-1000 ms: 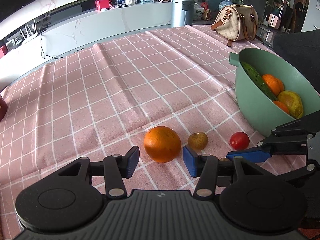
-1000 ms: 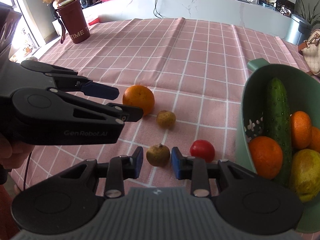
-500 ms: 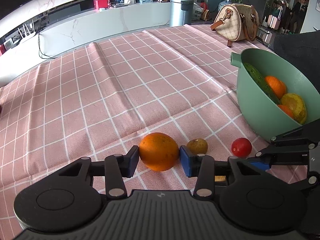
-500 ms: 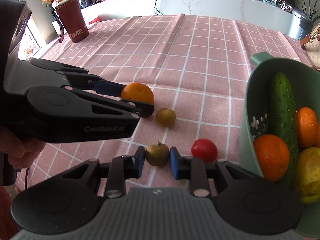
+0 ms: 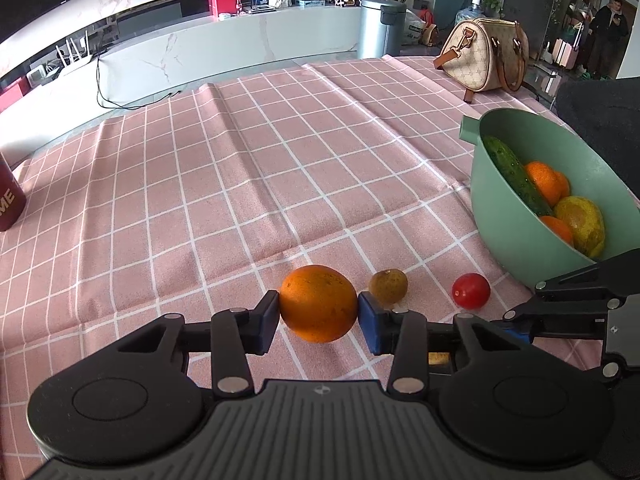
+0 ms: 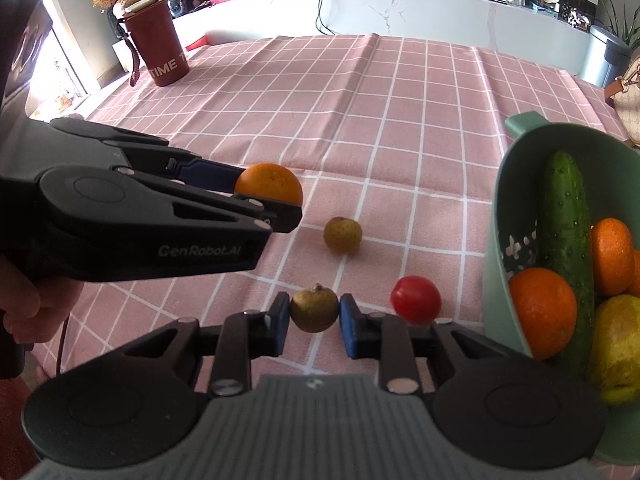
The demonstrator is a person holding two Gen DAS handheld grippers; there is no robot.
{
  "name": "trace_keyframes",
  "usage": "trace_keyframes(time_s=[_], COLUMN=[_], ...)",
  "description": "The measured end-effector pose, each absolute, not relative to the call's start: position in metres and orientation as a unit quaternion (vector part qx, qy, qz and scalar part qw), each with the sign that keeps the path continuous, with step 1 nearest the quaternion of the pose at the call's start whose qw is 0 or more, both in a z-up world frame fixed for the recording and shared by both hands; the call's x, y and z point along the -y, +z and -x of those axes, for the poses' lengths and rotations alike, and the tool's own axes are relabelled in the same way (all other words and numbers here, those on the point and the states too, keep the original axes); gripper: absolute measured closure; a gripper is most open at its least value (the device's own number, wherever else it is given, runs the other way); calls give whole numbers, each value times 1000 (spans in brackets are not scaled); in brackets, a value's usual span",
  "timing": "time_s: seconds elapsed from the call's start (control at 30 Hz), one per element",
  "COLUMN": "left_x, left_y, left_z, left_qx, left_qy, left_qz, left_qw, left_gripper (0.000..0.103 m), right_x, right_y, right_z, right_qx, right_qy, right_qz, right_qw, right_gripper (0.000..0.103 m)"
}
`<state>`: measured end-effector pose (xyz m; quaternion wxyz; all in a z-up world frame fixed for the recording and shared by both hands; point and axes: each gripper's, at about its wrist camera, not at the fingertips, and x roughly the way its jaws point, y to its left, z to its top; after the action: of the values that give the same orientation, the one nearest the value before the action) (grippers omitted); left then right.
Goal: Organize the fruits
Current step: 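Carry the brown fruit and the orange over the green colander with both tools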
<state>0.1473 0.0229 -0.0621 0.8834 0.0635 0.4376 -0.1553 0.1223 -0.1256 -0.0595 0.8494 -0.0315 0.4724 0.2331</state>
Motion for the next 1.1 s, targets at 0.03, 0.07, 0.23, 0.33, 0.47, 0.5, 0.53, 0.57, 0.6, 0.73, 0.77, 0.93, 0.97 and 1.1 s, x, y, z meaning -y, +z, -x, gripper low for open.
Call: trace_keyframes(time_s=[0.03, 0.07, 0.23, 0.33, 0.47, 0.5, 0.53, 0.57, 0.6, 0.73, 0.77, 0.93, 0.97, 1.1], left_x=[-22, -22, -20, -17, -10, -7, -3, 1, 6, 31, 38, 68, 74, 96], left_y=[-59, -57, -43, -35, -22, -18, -14, -10, -5, 10, 13, 23, 24, 26], left_z=[-143, -140, -122, -111, -100, -97, -94, -93, -91, -86, -85, -87, -88, -96], left_qx=[-437, -437, -438, -444, -451, -449, -447, -445, -442, -434, -433, -427, -426, -429], left_qy=[-154, -153, -139, -142, -148, -153, -158, -162, -167, -192, -197, -215, -218, -232], left_qz=[-65, -66, -48, -28, -12, -12, -12, -14, -15, -20, -22, -36, -38, -43], left_qw=[884, 884, 887, 884, 880, 880, 880, 881, 881, 880, 879, 878, 877, 872], left_gripper=[55, 55, 55, 55, 55, 55, 55, 55, 55, 55, 55, 55, 55, 55], right_x=[125, 125, 127, 130, 139, 142, 146, 149, 154, 174, 180, 208, 213, 234], right_y=[-58, -56, -45, -37, -22, -18, -14, -10, -5, 11, 15, 29, 31, 36], right_z=[-120, -117, -101, -90, -75, -72, -69, -66, -64, -56, -54, -53, -54, -58], right_qx=[-473, -473, -475, -471, -463, -461, -458, -456, -453, -440, -436, -422, -422, -420], right_qy=[237, 241, 264, 272, 284, 285, 286, 286, 286, 281, 278, 259, 255, 238], right_qz=[33, 35, 35, 45, 59, 62, 66, 68, 71, 86, 93, 118, 123, 155], right_qw=[848, 847, 839, 838, 838, 838, 839, 840, 842, 848, 851, 861, 861, 862], right_gripper=[81, 81, 81, 81, 81, 81, 81, 81, 81, 81, 81, 81, 81, 81])
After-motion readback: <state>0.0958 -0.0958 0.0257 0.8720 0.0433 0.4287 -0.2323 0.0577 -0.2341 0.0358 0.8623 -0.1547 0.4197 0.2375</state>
